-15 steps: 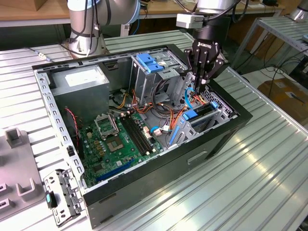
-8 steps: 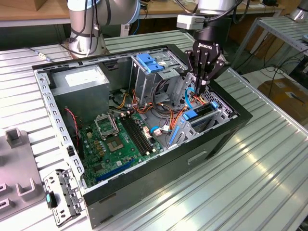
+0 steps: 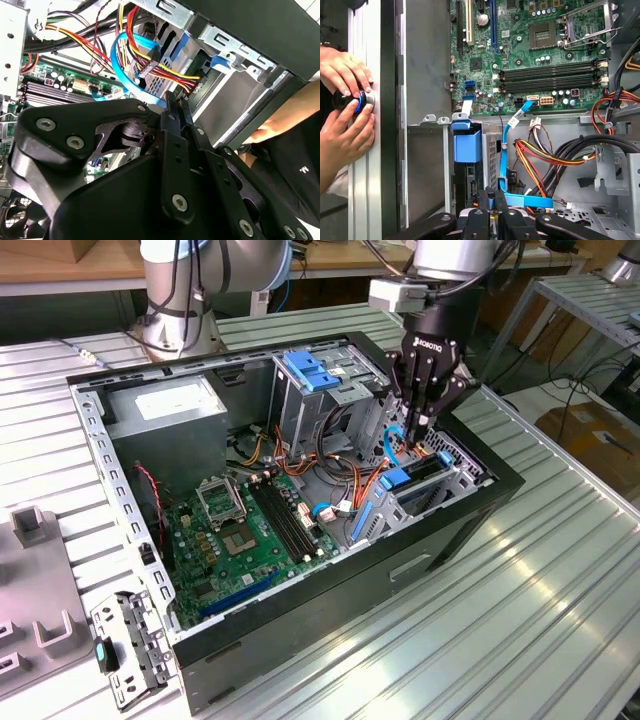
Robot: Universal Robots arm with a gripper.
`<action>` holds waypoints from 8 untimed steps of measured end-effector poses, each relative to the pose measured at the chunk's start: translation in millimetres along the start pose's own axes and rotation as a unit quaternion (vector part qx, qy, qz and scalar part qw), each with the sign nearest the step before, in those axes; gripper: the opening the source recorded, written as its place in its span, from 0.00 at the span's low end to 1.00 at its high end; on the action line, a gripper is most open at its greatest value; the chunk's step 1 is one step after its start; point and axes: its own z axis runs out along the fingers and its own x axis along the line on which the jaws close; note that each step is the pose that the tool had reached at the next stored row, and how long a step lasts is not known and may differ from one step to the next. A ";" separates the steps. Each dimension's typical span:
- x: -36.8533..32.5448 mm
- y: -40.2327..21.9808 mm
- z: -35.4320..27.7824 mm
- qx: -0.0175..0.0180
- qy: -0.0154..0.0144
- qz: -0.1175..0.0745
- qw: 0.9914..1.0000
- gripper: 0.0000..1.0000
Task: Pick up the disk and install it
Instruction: 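Insert the second disk wire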
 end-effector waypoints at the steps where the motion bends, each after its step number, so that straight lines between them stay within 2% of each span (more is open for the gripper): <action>1: 1.1 0.5 0.7 0.000 -0.003 0.000 1.000 0.16; 2: 2.3 0.9 1.4 0.001 -0.007 -0.001 1.000 0.16; 3: 3.9 1.4 2.2 0.001 -0.014 -0.001 1.000 0.16; 5: 5.9 2.1 3.2 0.001 -0.024 -0.002 1.000 0.16; 6: 7.5 2.5 4.0 0.002 -0.031 -0.003 1.000 0.16; 8: 9.4 2.7 4.7 0.002 -0.040 -0.003 0.999 0.16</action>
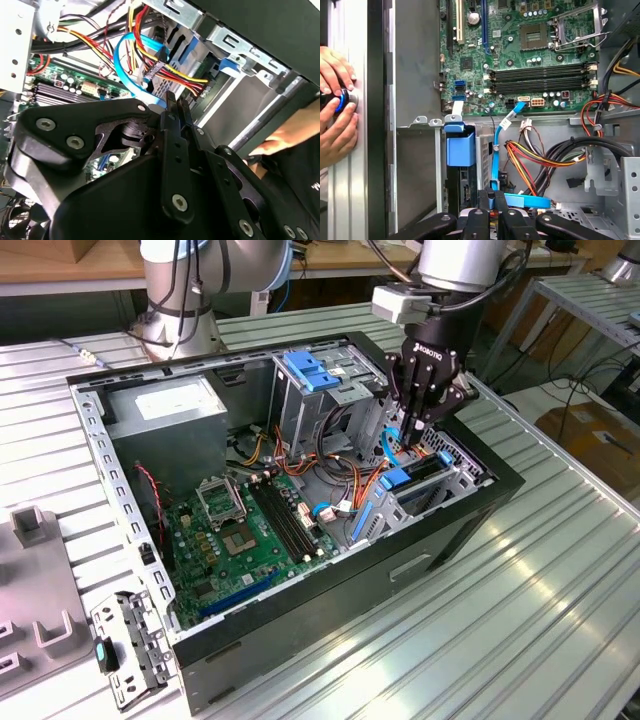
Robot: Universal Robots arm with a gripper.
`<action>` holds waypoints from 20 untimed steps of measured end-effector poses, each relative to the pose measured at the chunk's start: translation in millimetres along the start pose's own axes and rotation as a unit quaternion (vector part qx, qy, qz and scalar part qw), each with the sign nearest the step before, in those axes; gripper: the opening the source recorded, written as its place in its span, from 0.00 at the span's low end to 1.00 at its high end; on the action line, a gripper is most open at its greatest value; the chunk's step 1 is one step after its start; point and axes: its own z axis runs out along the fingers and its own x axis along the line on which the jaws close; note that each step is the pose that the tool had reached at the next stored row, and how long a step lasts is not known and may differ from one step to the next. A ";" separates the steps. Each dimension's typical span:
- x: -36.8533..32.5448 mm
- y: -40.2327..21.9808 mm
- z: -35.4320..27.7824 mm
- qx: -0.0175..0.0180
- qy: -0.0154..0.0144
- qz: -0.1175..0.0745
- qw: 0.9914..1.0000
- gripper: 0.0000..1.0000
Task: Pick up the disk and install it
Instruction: 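Insert the second disk wire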
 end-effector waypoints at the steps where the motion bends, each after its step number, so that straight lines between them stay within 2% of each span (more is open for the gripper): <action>1: 0.2 0.0 0.1 0.000 -0.002 0.000 1.000 0.16; 14: 0.8 0.1 0.3 0.000 -0.002 0.000 1.000 0.16; 18: 4.3 1.8 1.4 0.003 -0.010 0.000 1.000 0.16; 19: 6.3 2.5 2.0 0.005 -0.013 -0.001 1.000 0.16; 20: 9.1 2.9 2.7 0.008 -0.016 -0.001 1.000 0.16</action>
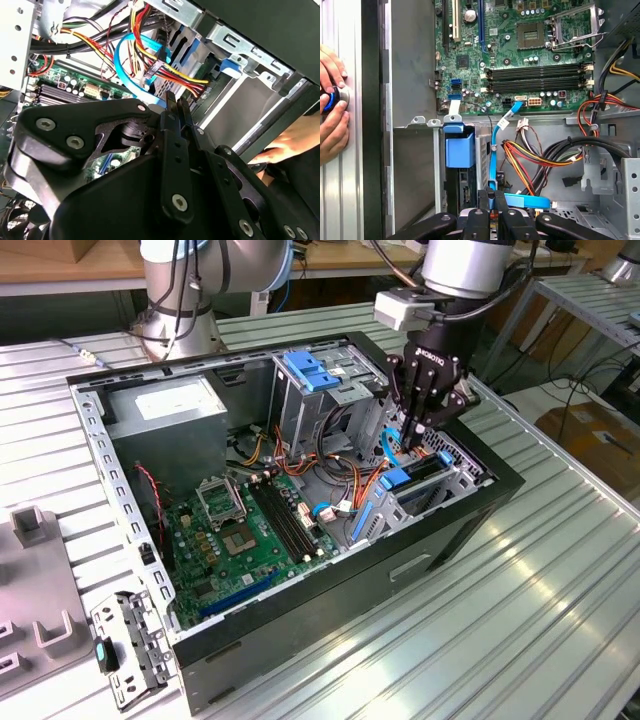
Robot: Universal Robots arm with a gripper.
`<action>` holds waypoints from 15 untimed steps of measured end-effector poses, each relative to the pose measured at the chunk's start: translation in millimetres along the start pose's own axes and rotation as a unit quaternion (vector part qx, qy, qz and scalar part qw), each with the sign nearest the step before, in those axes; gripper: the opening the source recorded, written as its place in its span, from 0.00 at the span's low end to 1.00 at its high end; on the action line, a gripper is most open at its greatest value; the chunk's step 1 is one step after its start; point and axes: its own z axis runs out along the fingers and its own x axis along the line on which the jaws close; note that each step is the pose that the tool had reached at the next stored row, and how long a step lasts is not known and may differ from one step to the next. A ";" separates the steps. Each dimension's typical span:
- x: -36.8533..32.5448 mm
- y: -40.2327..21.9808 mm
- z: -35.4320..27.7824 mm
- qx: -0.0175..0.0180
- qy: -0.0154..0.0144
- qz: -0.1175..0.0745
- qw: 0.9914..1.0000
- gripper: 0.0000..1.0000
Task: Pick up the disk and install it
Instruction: 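Insert the second disk wire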
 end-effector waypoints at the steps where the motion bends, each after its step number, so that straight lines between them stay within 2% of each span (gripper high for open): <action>1: 1.4 0.3 0.3 0.003 -0.001 0.000 1.000 0.16; 4: 3.0 2.9 0.8 0.010 -0.002 0.000 1.000 0.16; 7: 5.8 2.9 1.4 0.011 -0.003 0.000 1.000 0.16; 10: 12.5 2.8 2.9 0.013 -0.006 0.000 1.000 0.16; 13: 19.7 2.4 4.5 0.014 -0.011 0.001 1.000 0.16; 15: 24.3 2.2 5.5 0.014 -0.015 0.001 1.000 0.16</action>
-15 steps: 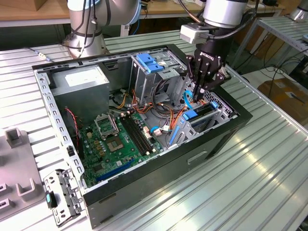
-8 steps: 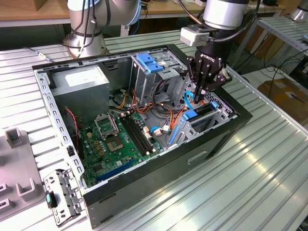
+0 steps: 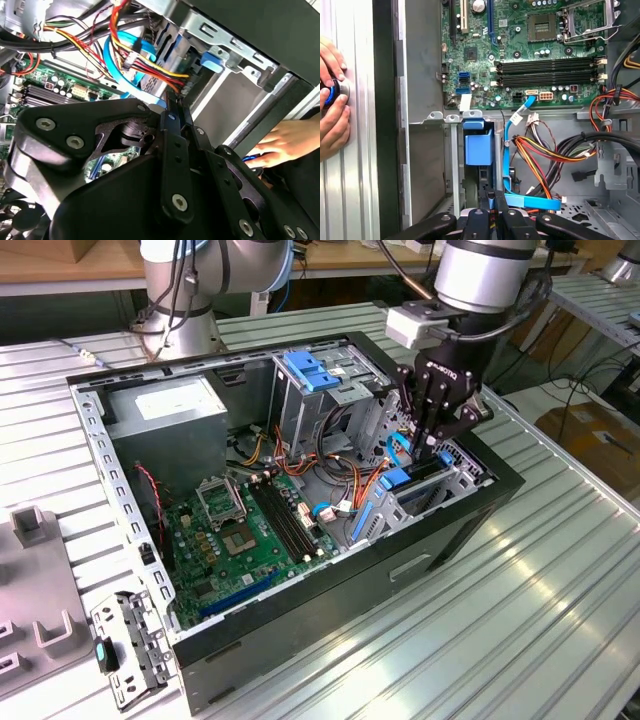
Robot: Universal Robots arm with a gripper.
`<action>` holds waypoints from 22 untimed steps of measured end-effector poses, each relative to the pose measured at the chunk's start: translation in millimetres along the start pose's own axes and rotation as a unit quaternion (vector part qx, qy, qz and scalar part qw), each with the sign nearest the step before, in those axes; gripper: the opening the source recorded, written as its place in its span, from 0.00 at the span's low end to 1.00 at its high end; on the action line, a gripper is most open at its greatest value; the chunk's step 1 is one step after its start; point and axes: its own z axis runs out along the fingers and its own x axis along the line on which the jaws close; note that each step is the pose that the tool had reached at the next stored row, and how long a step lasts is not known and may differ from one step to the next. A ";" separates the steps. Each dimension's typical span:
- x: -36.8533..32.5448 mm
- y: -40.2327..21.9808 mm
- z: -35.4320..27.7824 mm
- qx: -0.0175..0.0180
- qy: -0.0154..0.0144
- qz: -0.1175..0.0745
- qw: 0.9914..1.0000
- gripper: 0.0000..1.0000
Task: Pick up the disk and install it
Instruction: 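Insert the second disk wire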
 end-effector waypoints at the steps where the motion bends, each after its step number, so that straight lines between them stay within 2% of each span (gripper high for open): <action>1: 1.4 -0.1 0.3 0.000 -0.002 0.000 1.000 0.16; 2: 2.6 -0.1 0.5 0.000 -0.004 0.000 1.000 0.16; 5: 2.9 -0.2 0.6 0.000 -0.007 0.000 1.000 0.16; 16: 4.9 -0.7 2.1 0.000 -0.007 0.000 1.000 0.16; 18: 5.9 -1.1 2.3 0.000 -0.008 0.000 1.000 0.16; 21: 7.4 -1.2 2.5 0.000 -0.015 0.000 1.000 0.16; 22: 8.5 -1.3 2.8 -0.001 -0.020 0.000 1.000 0.16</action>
